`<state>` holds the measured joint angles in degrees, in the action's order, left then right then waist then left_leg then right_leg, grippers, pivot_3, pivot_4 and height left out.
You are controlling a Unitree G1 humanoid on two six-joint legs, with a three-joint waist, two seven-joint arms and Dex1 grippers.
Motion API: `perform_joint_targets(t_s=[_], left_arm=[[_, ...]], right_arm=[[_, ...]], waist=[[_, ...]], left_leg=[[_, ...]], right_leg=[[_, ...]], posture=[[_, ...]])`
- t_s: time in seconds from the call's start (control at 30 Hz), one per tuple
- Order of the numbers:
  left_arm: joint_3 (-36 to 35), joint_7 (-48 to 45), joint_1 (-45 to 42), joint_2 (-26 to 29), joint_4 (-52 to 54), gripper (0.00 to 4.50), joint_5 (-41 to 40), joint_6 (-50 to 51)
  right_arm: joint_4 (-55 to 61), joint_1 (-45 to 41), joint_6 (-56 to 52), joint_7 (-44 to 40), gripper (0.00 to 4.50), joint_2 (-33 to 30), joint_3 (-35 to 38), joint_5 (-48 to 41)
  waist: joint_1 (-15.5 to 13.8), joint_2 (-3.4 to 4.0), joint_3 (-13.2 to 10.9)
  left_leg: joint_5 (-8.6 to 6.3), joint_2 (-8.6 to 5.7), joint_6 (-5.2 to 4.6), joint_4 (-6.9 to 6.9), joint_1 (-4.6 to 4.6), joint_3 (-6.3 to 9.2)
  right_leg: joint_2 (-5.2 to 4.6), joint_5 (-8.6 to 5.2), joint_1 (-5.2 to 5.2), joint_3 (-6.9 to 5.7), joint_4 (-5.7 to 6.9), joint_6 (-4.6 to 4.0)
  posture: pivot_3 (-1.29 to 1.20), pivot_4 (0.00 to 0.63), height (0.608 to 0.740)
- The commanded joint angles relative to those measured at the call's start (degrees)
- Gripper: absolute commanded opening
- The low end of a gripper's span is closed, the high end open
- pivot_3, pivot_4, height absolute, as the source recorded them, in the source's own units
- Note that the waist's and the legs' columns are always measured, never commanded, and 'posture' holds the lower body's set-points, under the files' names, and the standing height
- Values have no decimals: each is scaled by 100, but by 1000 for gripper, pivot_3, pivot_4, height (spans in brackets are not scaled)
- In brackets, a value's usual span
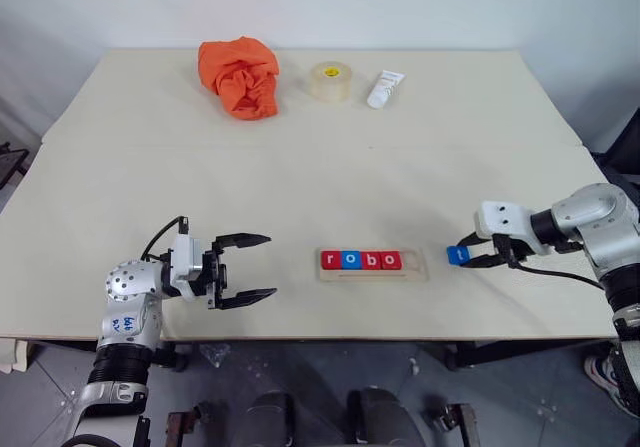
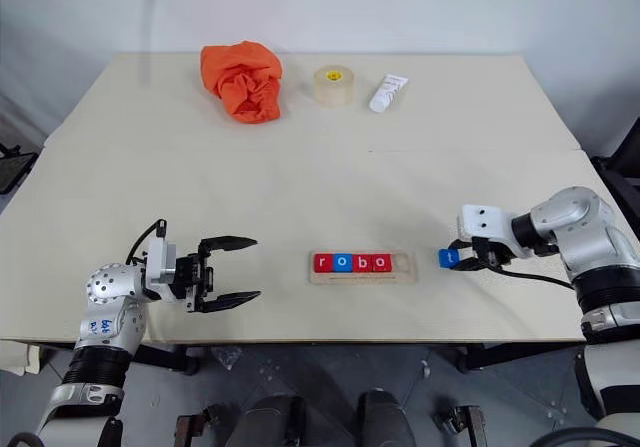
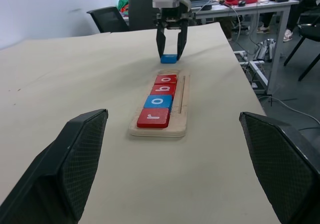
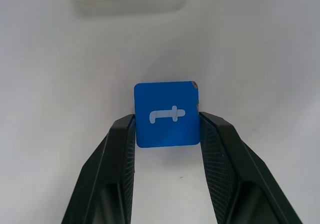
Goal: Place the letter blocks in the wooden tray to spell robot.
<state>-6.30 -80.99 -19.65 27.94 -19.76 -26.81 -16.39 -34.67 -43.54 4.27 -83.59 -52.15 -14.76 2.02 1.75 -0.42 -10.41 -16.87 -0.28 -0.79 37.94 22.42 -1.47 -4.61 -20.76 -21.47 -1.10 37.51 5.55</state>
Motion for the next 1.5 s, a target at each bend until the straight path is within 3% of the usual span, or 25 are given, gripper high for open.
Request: perform_joint_targets(t_s=[0.03, 0.27, 0.5, 1.07, 1.37, 1.5], left_arm=[[-70, 4, -39, 70, 136, 4500, -95, -8], [-32, 7, -244, 13, -39, 4500, -56, -34], [-34, 16, -271, -6, -60, 4500, -55, -55], [-74, 176, -68, 8, 114, 4500, -73, -82], [-78, 227, -14, 5, 176, 4500, -79, -73], [-69, 250, 12, 1, 206, 4500, -82, -71]], right_arm=[[1133, 27, -902, -3, 1460, 45, 329, -431], [2801, 246, -2642, -119, 1460, 68, 106, -772], [2950, 415, -2583, 29, 1460, 137, -78, -652], [2043, 79, -1948, 32, 1460, 433, -347, -266], [2533, 107, -2199, -264, 4483, 363, -122, -605], [2777, 243, -2401, -178, 4483, 277, 11, -725]], waist=[[4, 1, 0], [-48, 1, 0], [-25, 1, 0], [-17, 1, 0], [-14, 1, 0], [-18, 1, -1]], left_leg=[[-1, 2, 3, -1, 0, 0], [-4, 3, 4, 1, 5, 9], [-14, 1, 1, -1, 11, 9], [-13, 2, 1, 1, 11, 6], [-13, 2, 2, 1, 11, 7], [-13, 2, 2, 1, 11, 8]], right_leg=[[1, 0, -2, 0, 2, 0], [-1, 0, -1, -12, -2, -1], [-3, 0, -3, -13, -10, -1], [-1, 0, -4, -15, -8, 0], [-1, 0, -4, -16, -8, 0], [-2, 0, -4, -16, -8, 0]], posture=[[0, 150, 740], [0, 150, 740], [0, 150, 740], [0, 150, 740], [0, 150, 740], [0, 150, 740]])
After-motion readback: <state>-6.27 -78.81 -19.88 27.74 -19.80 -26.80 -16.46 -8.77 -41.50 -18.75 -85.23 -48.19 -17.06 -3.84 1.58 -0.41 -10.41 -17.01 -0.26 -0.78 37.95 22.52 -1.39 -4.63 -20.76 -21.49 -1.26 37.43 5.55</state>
